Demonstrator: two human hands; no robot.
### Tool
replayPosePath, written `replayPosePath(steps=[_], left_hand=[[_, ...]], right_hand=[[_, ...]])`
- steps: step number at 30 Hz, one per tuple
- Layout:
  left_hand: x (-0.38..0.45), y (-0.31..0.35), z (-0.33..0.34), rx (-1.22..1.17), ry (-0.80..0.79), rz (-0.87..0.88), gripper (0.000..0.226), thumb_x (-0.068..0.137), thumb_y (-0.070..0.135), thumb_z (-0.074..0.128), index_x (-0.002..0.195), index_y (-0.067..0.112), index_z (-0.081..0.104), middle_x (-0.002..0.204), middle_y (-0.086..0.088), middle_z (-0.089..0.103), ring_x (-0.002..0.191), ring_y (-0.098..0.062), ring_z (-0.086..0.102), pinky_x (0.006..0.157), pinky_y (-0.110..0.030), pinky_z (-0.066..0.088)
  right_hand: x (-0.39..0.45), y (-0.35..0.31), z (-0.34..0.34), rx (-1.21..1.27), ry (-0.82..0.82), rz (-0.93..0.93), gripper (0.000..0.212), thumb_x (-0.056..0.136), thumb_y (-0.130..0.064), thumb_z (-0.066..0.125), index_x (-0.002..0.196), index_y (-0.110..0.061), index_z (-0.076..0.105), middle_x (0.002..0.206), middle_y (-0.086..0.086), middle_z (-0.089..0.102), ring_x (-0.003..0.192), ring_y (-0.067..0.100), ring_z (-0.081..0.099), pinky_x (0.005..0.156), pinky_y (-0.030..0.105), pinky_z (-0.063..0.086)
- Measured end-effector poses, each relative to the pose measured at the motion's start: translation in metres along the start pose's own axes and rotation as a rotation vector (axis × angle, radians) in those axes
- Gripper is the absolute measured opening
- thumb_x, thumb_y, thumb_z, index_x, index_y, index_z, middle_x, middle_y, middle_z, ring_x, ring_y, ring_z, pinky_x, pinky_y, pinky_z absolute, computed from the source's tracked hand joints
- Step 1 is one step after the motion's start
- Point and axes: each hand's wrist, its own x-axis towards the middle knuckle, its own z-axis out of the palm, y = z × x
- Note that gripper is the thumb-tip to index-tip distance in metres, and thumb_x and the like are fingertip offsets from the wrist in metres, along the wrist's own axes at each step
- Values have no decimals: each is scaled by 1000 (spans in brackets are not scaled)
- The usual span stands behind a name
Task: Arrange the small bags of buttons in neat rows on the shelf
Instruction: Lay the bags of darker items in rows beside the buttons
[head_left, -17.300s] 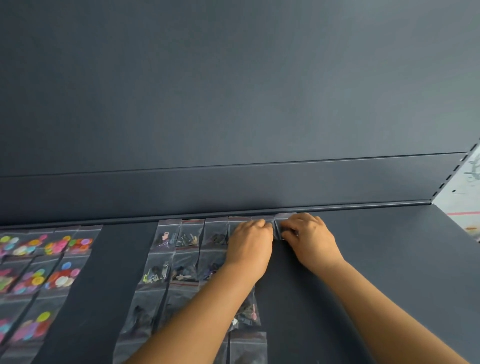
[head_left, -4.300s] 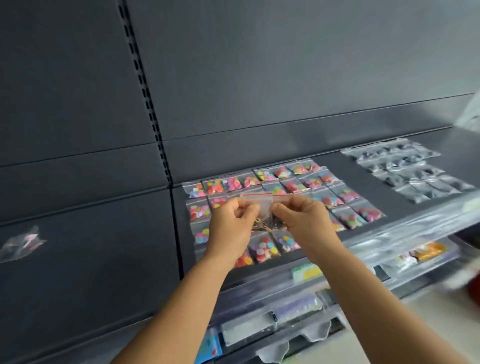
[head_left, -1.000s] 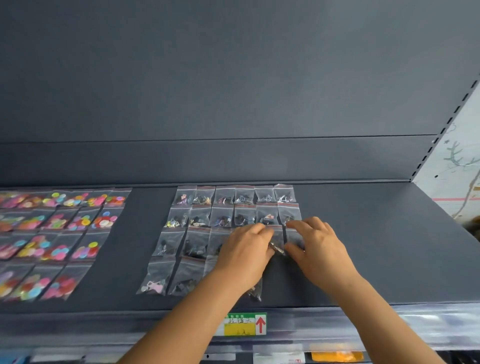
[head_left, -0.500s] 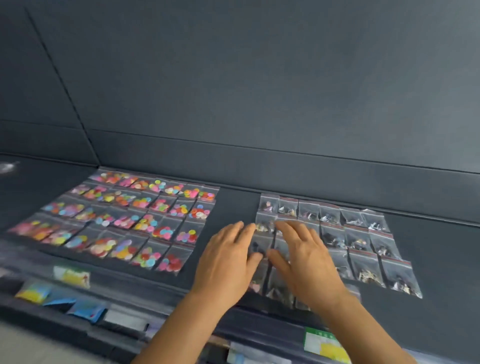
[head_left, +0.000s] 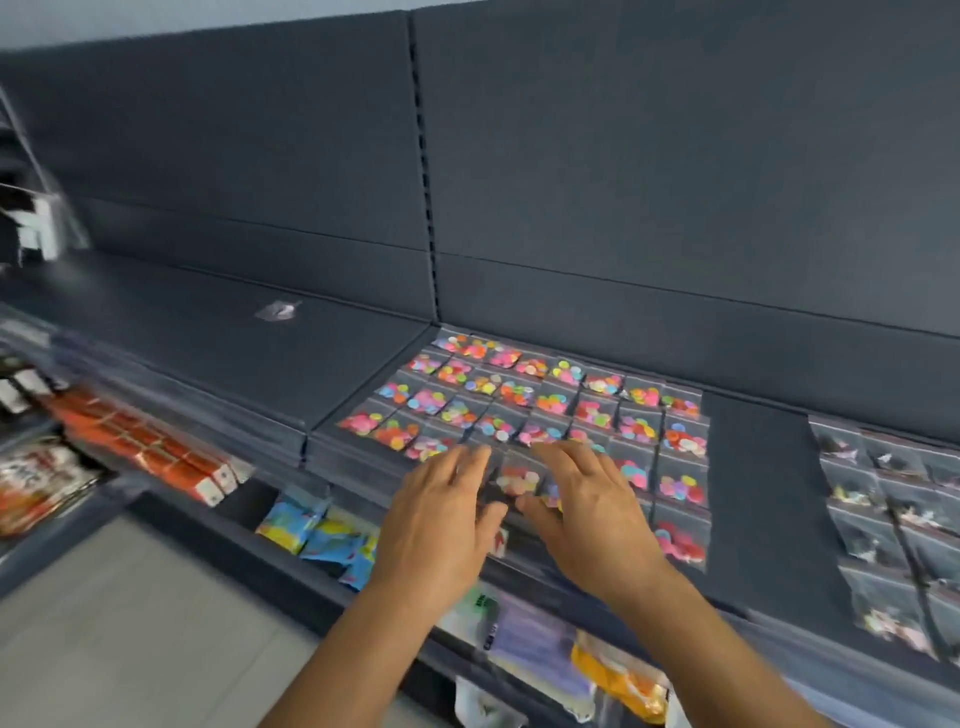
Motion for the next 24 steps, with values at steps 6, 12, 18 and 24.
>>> replayPosePath(steps=[6, 12, 18, 24], left_hand=[[-6, -86, -29, 23, 43, -95, 60, 97, 43, 41, 150, 27, 17, 153, 6, 27, 138, -15, 26, 113, -29, 24], [3, -156, -46, 52, 86, -187, 59, 98, 42, 39, 150, 23, 18, 151, 2, 29, 138, -16, 25, 112, -28, 21], [34, -228, -52, 59, 90, -249, 61, 97, 43, 41, 150, 24, 17, 152, 2, 29, 139, -16, 24, 114, -28, 21], [98, -304, -59, 74, 68, -275, 61, 97, 43, 42, 150, 23, 17, 149, 2, 31, 137, -16, 27, 113, -28, 25]], right_hand=[[43, -74, 38, 27, -76, -84, 58, 94, -45, 46, 145, -23, 30, 147, -3, 34, 135, 20, 29, 112, 31, 24], [96, -130, 72, 43, -118, -179, 53, 92, -43, 50, 140, -24, 38, 141, -3, 40, 130, 18, 35, 109, 29, 28], [165, -171, 108, 40, -158, -248, 57, 93, -45, 47, 143, -21, 35, 146, -3, 36, 133, 17, 34, 112, 29, 24], [257, -200, 141, 59, -173, -257, 58, 93, -47, 47, 143, -22, 34, 147, -4, 35, 136, 16, 30, 114, 30, 25]])
